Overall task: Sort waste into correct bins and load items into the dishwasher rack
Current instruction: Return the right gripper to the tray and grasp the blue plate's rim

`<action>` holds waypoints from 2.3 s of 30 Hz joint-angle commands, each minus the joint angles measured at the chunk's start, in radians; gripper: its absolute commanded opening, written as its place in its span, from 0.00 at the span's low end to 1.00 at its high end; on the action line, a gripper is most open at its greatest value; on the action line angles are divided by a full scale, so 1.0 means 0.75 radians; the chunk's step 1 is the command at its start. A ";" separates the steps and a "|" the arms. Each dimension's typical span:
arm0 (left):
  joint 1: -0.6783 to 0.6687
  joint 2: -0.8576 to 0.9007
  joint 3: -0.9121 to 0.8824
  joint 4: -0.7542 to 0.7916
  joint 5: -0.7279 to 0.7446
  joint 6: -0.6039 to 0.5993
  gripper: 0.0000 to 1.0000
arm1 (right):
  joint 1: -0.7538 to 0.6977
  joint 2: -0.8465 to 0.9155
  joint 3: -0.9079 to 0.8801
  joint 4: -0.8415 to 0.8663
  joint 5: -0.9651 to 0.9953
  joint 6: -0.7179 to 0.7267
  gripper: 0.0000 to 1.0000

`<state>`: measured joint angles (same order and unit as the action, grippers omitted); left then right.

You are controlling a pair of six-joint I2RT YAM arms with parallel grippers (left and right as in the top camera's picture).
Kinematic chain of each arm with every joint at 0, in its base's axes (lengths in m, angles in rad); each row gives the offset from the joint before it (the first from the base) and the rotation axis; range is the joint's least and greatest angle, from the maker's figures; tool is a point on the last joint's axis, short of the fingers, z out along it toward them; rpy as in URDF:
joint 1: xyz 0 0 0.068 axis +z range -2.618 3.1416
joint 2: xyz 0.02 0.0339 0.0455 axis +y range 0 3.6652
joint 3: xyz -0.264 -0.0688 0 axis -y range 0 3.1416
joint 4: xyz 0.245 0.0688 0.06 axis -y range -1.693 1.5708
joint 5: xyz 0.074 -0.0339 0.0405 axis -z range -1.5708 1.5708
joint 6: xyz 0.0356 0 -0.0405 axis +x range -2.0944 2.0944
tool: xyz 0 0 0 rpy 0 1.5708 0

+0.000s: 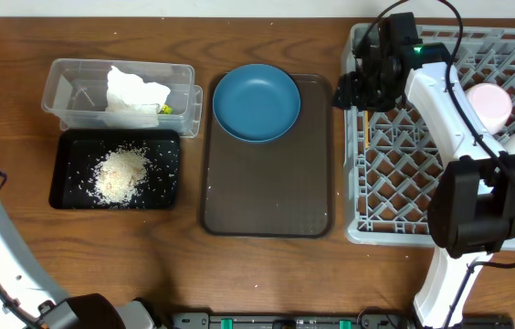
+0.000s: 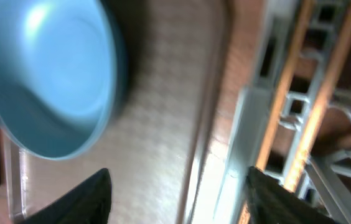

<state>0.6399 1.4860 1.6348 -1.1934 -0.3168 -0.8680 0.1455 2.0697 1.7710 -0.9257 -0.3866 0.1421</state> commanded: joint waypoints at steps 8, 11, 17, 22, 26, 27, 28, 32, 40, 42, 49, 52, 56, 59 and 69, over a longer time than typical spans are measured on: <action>0.006 0.011 0.007 -0.004 -0.012 -0.012 0.89 | 0.318 -0.045 0.032 0.220 0.252 0.215 0.91; 0.006 0.011 0.007 -0.004 -0.012 -0.012 0.89 | 0.393 -0.045 0.033 0.241 0.400 0.241 0.89; 0.006 0.011 0.007 -0.004 -0.012 -0.012 0.89 | 0.433 -0.045 0.033 0.276 0.452 0.318 0.85; 0.006 0.011 0.007 -0.004 -0.012 -0.012 0.89 | 0.426 -0.007 0.032 0.293 0.615 0.388 0.76; 0.006 0.011 0.007 -0.004 -0.012 -0.012 0.89 | 0.429 0.064 0.032 0.336 0.582 0.401 0.72; 0.006 0.011 0.007 -0.004 -0.012 -0.012 0.89 | 0.429 0.086 0.032 0.340 0.583 0.414 0.72; 0.006 0.011 0.007 -0.004 -0.012 -0.012 0.89 | 0.429 0.106 0.032 0.342 0.583 0.419 0.72; 0.006 0.011 0.007 -0.004 -0.012 -0.012 0.89 | 0.424 0.173 0.032 0.343 0.581 0.419 0.71; 0.006 0.011 0.007 -0.004 -0.012 -0.012 0.89 | 0.424 0.189 0.032 0.320 0.598 0.418 0.57; 0.006 0.011 0.007 -0.004 -0.012 -0.012 0.89 | 0.423 0.189 0.029 0.289 0.633 0.418 0.47; 0.006 0.011 0.007 -0.004 -0.012 -0.012 0.89 | 0.421 0.189 0.020 0.211 0.694 0.418 0.32; 0.006 0.011 0.007 -0.004 -0.012 -0.012 0.89 | 0.421 0.189 0.019 0.199 0.695 0.418 0.33; 0.006 0.011 0.007 -0.004 -0.012 -0.012 0.89 | 0.416 0.189 0.019 0.160 0.723 0.397 0.36; 0.006 0.011 0.007 -0.004 -0.012 -0.012 0.89 | 0.414 0.189 0.019 0.141 0.737 0.397 0.36; 0.006 0.011 0.007 -0.004 -0.012 -0.012 0.89 | 0.399 0.189 0.019 0.112 0.661 0.365 0.41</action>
<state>0.6399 1.4860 1.6348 -1.1934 -0.3168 -0.8680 0.4595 2.2204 1.7840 -0.8280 0.1169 0.4370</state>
